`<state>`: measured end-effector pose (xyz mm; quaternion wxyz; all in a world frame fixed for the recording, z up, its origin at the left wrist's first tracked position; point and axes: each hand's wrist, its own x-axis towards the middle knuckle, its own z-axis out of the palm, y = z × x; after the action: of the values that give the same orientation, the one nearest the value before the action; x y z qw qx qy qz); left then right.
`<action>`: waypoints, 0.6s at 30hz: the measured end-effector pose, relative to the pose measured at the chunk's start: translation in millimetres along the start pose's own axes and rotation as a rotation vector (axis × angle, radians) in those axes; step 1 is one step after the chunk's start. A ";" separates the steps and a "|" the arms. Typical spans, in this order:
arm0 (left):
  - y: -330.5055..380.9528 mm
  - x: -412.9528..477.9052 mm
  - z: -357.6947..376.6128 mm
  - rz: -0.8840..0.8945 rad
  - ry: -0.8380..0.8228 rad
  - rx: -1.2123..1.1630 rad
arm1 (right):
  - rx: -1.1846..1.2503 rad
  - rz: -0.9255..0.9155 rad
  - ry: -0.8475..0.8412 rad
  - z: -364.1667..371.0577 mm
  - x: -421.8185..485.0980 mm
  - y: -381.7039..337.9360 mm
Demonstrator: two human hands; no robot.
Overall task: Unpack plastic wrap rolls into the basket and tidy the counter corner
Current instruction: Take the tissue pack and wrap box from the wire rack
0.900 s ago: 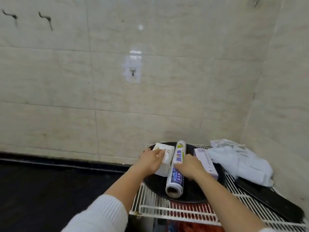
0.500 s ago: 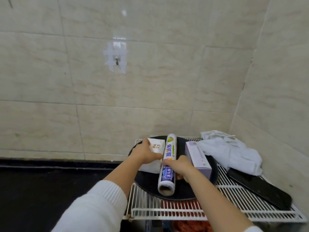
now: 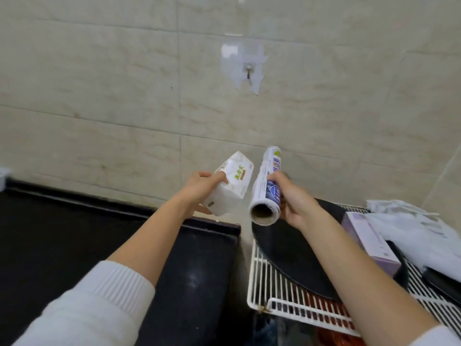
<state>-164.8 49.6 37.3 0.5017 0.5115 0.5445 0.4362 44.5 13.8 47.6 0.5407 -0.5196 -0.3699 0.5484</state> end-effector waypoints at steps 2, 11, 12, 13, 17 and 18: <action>-10.8 3.6 -45.4 -0.014 0.066 -0.001 | 0.002 0.017 -0.054 47.7 7.9 10.1; -137.7 13.9 -261.7 -0.154 0.338 0.064 | 0.007 0.279 -0.180 258.5 40.3 157.5; -155.9 12.1 -279.7 -0.184 0.356 0.074 | 0.007 0.323 -0.162 275.9 39.2 179.3; -174.7 8.9 -295.3 -0.217 0.367 0.086 | 0.002 0.367 -0.145 290.8 36.9 200.8; -240.8 -1.6 -337.9 -0.317 0.359 0.221 | -0.046 0.515 -0.073 331.0 25.2 273.2; -253.2 -3.4 -342.8 -0.339 0.351 0.277 | -0.078 0.523 -0.036 336.8 21.7 287.1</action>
<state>-535.3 35.0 -172.8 0.3908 0.3937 0.7552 0.3492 -339.4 47.0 -171.2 0.3534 -0.6082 -0.2535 0.6641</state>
